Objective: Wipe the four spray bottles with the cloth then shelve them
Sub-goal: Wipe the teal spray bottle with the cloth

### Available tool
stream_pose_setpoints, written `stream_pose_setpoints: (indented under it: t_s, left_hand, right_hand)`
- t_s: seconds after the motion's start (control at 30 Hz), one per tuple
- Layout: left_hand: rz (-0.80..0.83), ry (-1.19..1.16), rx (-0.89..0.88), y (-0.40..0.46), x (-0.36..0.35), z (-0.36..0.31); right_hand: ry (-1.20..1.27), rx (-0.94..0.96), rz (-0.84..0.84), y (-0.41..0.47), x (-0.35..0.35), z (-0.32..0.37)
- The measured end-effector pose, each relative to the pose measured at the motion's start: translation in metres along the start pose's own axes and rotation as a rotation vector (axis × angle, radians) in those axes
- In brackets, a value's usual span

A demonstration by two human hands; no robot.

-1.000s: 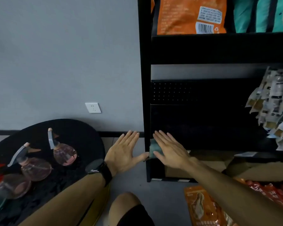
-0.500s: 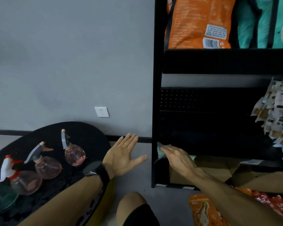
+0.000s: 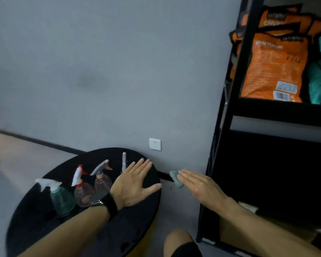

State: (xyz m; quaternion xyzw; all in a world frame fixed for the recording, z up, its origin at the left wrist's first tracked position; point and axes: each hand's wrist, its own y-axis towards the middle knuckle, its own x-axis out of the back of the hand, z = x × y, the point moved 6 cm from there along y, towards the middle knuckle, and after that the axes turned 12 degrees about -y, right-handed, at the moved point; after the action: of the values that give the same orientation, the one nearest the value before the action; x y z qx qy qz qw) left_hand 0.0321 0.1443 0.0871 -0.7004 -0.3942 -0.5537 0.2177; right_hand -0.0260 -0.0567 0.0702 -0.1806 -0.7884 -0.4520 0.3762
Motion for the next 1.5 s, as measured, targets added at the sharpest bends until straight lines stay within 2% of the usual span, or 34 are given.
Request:
stream_pose_setpoints:
  t_s: [0.2, 0.57, 1.0, 1.27, 1.5]
  left_hand:
    - [-0.098, 0.037, 0.149, -0.05, 0.048, 0.056]
    - [-0.085, 0.011, 0.394, -0.137, 0.07, 0.162]
    - [-0.042, -0.154, 0.63, -0.177, 0.034, 0.261]
    - [-0.071, -0.442, 0.852, -0.176, 0.004, 0.331]
    - [-0.102, -0.604, 0.885, -0.151, -0.022, 0.369]
  right_hand:
    - [0.054, 0.108, -0.174, 0.097, -0.005, 0.07]
    - [0.2, 0.255, -0.108, 0.194, -0.032, 0.178]
    - [0.307, 0.258, -0.055, 0.23, -0.103, 0.236]
    - [0.341, 0.242, -0.032, 0.23, -0.15, 0.258]
    - [0.384, 0.27, 0.031, 0.217, -0.195, 0.269]
